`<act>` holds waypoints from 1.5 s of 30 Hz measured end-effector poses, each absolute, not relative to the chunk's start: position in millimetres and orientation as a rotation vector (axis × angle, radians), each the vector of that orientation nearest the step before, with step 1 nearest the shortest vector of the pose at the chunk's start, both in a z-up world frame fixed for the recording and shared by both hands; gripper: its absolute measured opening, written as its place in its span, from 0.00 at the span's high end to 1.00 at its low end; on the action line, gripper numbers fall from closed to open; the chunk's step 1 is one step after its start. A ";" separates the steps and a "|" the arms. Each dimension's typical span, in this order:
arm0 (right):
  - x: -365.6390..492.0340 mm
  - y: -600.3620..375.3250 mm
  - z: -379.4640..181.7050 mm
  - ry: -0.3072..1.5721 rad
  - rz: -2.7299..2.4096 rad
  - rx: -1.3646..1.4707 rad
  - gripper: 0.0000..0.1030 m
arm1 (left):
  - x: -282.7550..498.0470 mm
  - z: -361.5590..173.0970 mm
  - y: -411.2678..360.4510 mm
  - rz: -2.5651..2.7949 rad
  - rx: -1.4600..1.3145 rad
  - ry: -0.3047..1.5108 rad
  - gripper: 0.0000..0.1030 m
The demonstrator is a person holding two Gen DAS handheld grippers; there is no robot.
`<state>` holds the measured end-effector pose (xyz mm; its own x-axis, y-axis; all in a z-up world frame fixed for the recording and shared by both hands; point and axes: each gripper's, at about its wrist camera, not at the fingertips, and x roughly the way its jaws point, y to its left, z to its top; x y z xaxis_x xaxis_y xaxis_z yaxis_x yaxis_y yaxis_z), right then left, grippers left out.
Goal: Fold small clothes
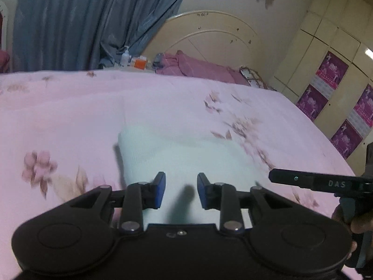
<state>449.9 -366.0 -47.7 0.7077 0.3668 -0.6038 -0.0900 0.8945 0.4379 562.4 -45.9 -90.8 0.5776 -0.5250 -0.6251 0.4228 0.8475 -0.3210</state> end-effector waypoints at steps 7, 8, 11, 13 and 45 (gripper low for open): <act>507.2 -348.4 -85.2 0.877 0.262 0.277 0.77 | 597.5 -117.9 -53.1 -0.590 -0.208 0.892 0.72; 507.7 -350.8 -83.8 0.879 0.247 0.281 0.77 | 594.8 -115.2 -52.3 -0.589 -0.200 0.890 0.73; 487.8 -354.6 -62.8 0.813 0.204 0.258 0.77 | 571.4 -102.9 -45.2 -0.621 -0.161 0.834 0.73; 466.2 -360.9 -53.4 0.804 0.262 0.314 0.57 | 550.4 -100.5 -37.9 -0.637 -0.148 0.809 0.73; 378.7 -329.6 -54.1 0.920 0.444 0.133 0.93 | 433.7 -121.5 -35.6 -0.585 -0.184 0.911 0.74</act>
